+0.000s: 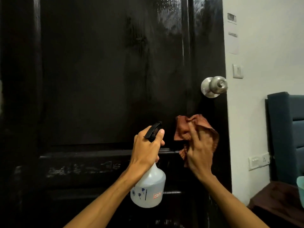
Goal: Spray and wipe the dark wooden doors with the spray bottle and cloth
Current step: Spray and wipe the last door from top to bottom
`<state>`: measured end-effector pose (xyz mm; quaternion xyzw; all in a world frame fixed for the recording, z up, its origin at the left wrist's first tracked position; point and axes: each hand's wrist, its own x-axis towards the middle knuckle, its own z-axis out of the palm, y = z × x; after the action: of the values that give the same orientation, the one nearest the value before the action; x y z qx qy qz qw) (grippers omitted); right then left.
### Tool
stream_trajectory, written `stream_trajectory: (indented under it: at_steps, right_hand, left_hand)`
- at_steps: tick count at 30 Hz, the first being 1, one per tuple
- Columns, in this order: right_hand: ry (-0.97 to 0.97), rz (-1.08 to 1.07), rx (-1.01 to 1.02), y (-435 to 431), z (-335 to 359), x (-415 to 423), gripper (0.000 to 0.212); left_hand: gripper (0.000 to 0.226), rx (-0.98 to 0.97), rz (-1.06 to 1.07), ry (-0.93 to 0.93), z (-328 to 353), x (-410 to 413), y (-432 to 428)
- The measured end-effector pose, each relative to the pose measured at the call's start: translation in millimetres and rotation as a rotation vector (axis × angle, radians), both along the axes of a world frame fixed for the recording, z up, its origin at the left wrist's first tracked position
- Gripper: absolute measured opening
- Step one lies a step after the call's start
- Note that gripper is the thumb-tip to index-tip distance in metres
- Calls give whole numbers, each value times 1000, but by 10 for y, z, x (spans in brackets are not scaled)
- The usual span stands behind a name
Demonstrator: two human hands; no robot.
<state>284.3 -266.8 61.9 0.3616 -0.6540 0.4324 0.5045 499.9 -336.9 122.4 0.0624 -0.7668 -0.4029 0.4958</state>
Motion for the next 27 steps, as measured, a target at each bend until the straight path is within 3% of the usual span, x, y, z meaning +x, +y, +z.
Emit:
stream_trajectory:
  at_steps: [2, 3, 7, 9, 12, 14, 17, 19, 20, 24, 27]
  right_hand:
    - [-175, 5, -202, -194, -28, 154, 63]
    - [-180, 0, -207, -300, -84, 289, 59]
    - [78, 14, 180, -702, -575, 771, 78]
    - [140, -10, 208, -754, -587, 732, 75]
    - [-85, -21, -163, -707, -457, 738, 43]
    - [-166, -41, -255, -796, -465, 859, 41]
    - [60, 10, 150, -1134, -635, 1187, 72]
    - [215, 57, 302, -1277, -659, 1300, 68]
    - [222, 58, 274, -1278, -610, 1271, 60]
    - [-113, -20, -112, -1037, -583, 1099, 49]
    - [-206, 5, -93, -1181, -574, 1309, 52]
  left_hand:
    - [22, 19, 37, -5, -106, 135, -138]
    - [22, 28, 54, -4, -150, 193, -198]
    - [18, 54, 102, -11, -337, 446, -461]
    - [18, 61, 130, -23, -417, 550, -581]
    - [19, 80, 158, -29, -511, 688, -747]
    - [18, 84, 182, -36, -576, 775, -844]
    - [18, 88, 218, -43, -680, 864, -934]
    - [17, 105, 223, -35, -756, 915, -972]
    - [17, 116, 227, -32, -790, 941, -993]
    - [21, 166, 244, -33, -912, 1080, -1160]
    - [22, 155, 282, -40, -956, 1161, -1309]
